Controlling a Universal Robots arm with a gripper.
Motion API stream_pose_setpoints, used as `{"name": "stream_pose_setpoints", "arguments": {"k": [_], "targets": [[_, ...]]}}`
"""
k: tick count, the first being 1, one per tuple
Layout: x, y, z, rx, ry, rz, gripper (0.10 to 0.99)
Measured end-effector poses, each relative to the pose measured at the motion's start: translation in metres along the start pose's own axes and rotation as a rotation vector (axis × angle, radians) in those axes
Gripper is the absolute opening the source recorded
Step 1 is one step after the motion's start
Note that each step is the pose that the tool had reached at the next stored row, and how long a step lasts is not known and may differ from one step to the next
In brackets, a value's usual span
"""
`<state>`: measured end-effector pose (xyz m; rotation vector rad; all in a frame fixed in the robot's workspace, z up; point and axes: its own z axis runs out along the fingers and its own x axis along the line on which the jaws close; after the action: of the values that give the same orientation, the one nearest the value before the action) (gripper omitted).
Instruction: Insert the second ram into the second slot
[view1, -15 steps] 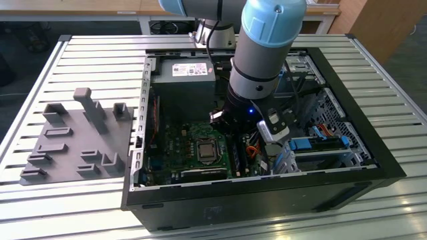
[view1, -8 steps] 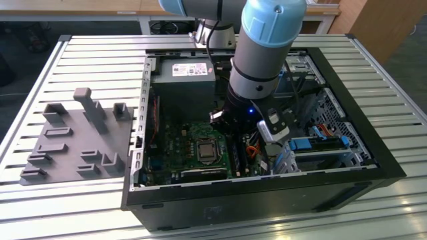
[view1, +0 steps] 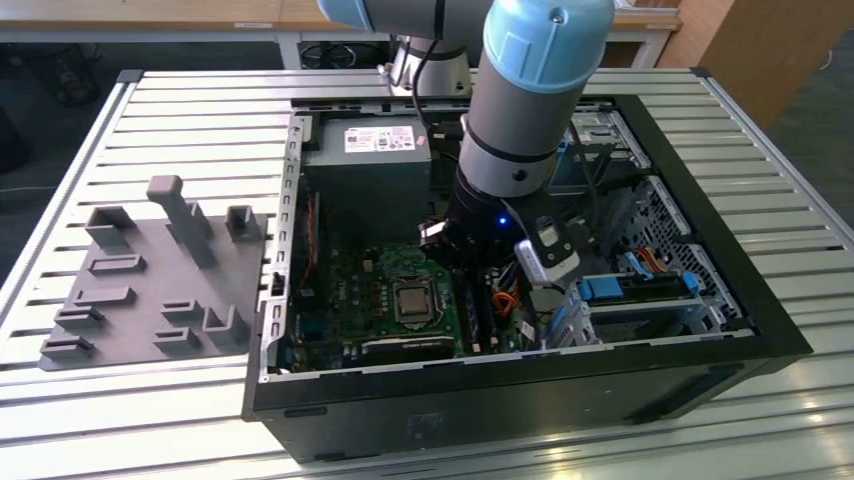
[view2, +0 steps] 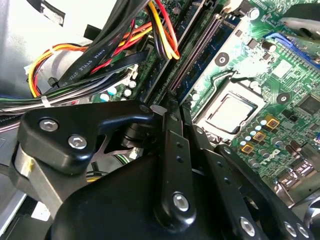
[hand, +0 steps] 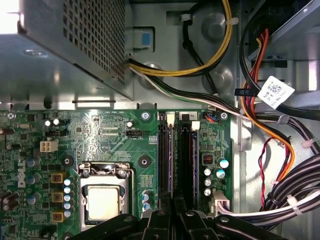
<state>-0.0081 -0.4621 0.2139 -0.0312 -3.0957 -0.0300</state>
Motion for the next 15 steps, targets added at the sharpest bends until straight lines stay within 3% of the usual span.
{"name": "stream_pose_setpoints", "arguments": {"k": [15], "targets": [[-0.0001, 0.0000, 0.0008, 0.001, 0.0004, -0.022, 0.137]]}}
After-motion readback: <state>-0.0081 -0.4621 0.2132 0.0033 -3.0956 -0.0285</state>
